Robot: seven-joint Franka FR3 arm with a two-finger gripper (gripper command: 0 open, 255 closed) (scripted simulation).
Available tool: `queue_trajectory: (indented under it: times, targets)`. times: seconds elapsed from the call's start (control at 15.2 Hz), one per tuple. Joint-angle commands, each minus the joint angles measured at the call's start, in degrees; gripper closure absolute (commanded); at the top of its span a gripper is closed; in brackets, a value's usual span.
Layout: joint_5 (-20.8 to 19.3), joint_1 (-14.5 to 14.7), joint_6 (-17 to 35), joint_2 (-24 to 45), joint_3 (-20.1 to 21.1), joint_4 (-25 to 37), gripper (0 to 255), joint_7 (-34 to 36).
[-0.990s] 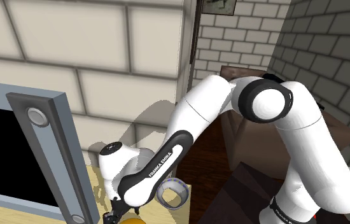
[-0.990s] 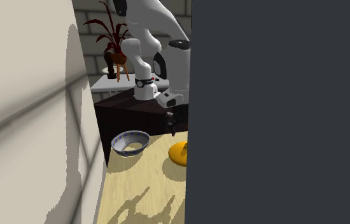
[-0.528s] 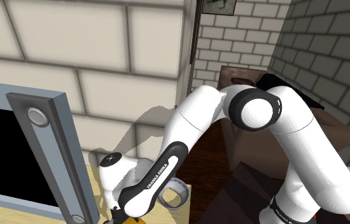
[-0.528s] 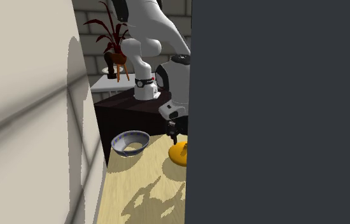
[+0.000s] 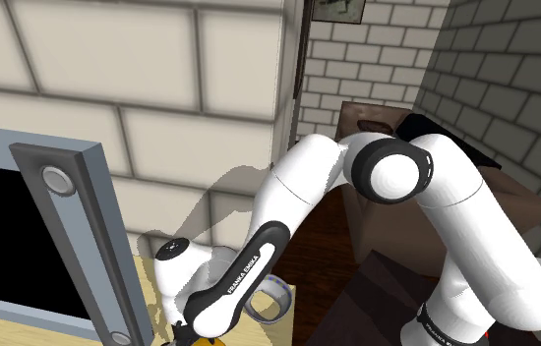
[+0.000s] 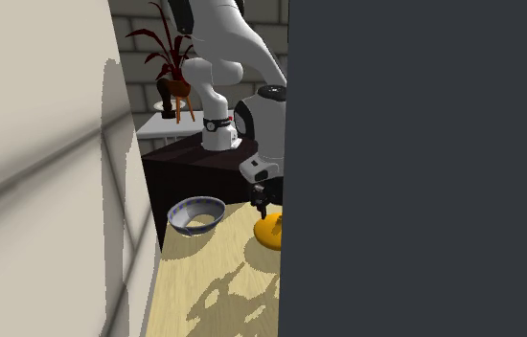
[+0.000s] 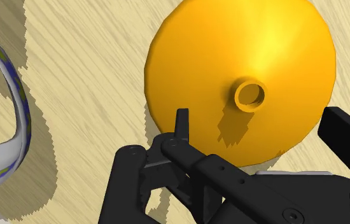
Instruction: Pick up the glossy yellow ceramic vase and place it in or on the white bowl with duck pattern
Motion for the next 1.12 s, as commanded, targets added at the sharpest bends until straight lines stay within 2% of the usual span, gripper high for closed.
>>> queue_trajectory:
  times: [0.0,0.59,1.06]
  targets:
    - [0.0,0.0,0.0,0.0,0.0,0.0,255,0.0]
    - [0.0,0.0,0.01,0.0,0.0,0.0,255,0.0]
    - [1.16,-1.03,-3.03,-4.47,1.29,-1.42,255,-0.29]
